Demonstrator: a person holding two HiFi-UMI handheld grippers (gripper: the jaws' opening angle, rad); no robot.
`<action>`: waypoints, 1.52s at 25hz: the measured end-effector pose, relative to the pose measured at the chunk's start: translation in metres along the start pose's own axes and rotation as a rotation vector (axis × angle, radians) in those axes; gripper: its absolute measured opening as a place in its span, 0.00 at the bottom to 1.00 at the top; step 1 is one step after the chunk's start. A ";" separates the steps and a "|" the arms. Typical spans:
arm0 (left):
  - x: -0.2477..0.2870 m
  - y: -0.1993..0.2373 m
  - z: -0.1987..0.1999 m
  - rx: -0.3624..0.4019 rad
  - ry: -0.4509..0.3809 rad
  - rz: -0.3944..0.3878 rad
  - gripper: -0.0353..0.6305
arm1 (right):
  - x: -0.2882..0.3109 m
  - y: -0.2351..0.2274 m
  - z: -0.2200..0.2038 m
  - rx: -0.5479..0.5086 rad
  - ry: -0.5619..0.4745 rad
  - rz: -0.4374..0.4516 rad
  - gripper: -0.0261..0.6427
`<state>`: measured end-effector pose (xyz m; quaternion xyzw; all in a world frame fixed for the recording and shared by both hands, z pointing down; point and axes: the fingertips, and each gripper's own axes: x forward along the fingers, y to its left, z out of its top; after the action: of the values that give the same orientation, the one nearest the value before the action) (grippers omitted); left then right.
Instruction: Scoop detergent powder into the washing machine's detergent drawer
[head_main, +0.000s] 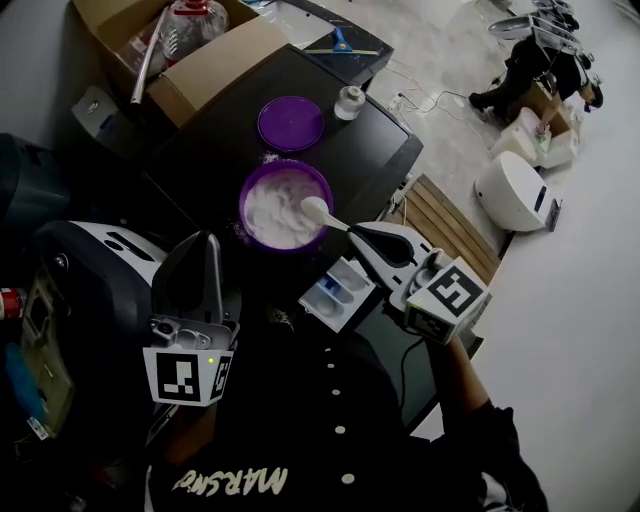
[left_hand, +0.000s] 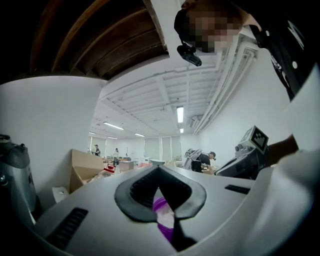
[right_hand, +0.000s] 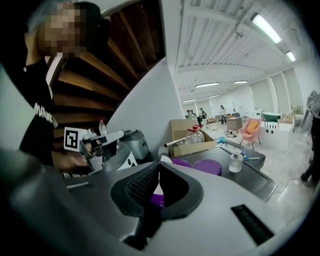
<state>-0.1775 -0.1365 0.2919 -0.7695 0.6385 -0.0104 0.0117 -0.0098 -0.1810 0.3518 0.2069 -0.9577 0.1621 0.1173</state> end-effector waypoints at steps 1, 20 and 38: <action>-0.002 0.002 -0.001 -0.001 0.002 0.010 0.06 | 0.007 0.002 -0.005 -0.043 0.040 -0.006 0.08; -0.018 0.008 -0.031 -0.041 0.080 0.100 0.06 | 0.055 -0.004 -0.061 -0.167 0.363 0.003 0.09; 0.007 0.000 -0.009 -0.012 0.024 0.056 0.06 | 0.003 -0.023 0.033 -0.164 -0.104 -0.153 0.09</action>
<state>-0.1765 -0.1438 0.3008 -0.7510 0.6601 -0.0157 -0.0003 -0.0075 -0.2135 0.3285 0.2775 -0.9539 0.0629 0.0960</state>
